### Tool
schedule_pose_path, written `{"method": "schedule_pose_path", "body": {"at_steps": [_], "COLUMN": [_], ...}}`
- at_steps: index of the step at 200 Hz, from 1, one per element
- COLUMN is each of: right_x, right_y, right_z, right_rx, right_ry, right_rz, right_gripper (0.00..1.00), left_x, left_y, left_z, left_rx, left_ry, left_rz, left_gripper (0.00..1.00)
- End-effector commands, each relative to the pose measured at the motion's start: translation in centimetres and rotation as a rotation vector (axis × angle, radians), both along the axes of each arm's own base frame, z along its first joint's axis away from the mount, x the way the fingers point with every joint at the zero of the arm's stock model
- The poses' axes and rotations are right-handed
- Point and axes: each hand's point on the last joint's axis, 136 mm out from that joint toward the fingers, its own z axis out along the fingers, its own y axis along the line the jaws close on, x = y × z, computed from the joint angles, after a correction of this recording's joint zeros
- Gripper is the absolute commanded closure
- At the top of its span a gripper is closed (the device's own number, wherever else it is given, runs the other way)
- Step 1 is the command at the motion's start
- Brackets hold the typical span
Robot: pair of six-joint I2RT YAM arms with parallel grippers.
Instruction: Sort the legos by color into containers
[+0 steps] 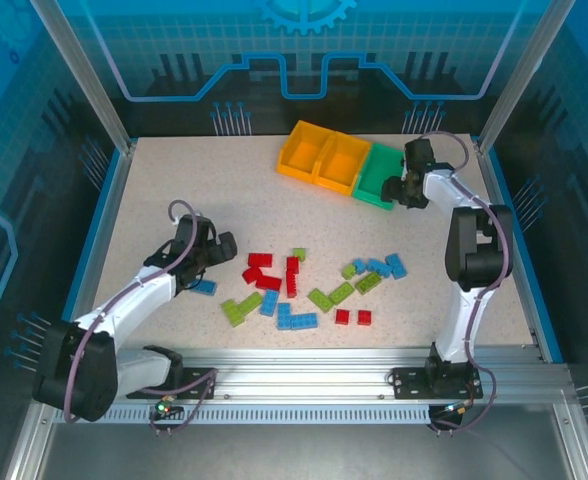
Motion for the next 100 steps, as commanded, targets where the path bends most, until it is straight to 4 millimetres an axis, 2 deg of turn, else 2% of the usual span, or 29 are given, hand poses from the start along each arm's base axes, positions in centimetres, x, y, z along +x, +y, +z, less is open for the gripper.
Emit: {"method": "schedule_pose_path", "body": {"at_steps": [1, 16, 38, 50, 74, 100], "right_x": [1.0, 1.8, 2.5, 2.6, 2.3, 1.7], "right_y": [-0.5, -0.6, -0.4, 0.3, 1.5, 3.0], "right_z": [0.5, 0.3, -0.2, -0.3, -0.4, -0.4], "right_rx": [-0.016, -0.042, -0.083, -0.102, -0.118, -0.116], "right_ry": [0.006, 0.012, 0.032, 0.033, 0.03, 0.013], "right_rz": [-0.016, -0.005, 0.04, 0.076, 0.128, 0.184], "right_gripper": [0.36, 0.46, 0.71, 0.79, 0.9, 0.93], "left_x": [-1.7, -2.6, -4.2, -5.0, -6.5, -8.3], "left_y": [0.8, 1.2, 2.2, 2.6, 2.7, 2.4], "left_z": [-0.6, -1.1, -2.0, -2.4, -3.0, -3.8], "left_rx": [-0.009, -0.017, -0.011, -0.016, -0.057, -0.109], "left_ry": [0.045, 0.079, 0.138, 0.166, 0.224, 0.311], "left_rz": [0.07, 0.113, 0.201, 0.242, 0.31, 0.387], "left_gripper": [0.01, 0.01, 0.01, 0.01, 0.01, 0.01]}}
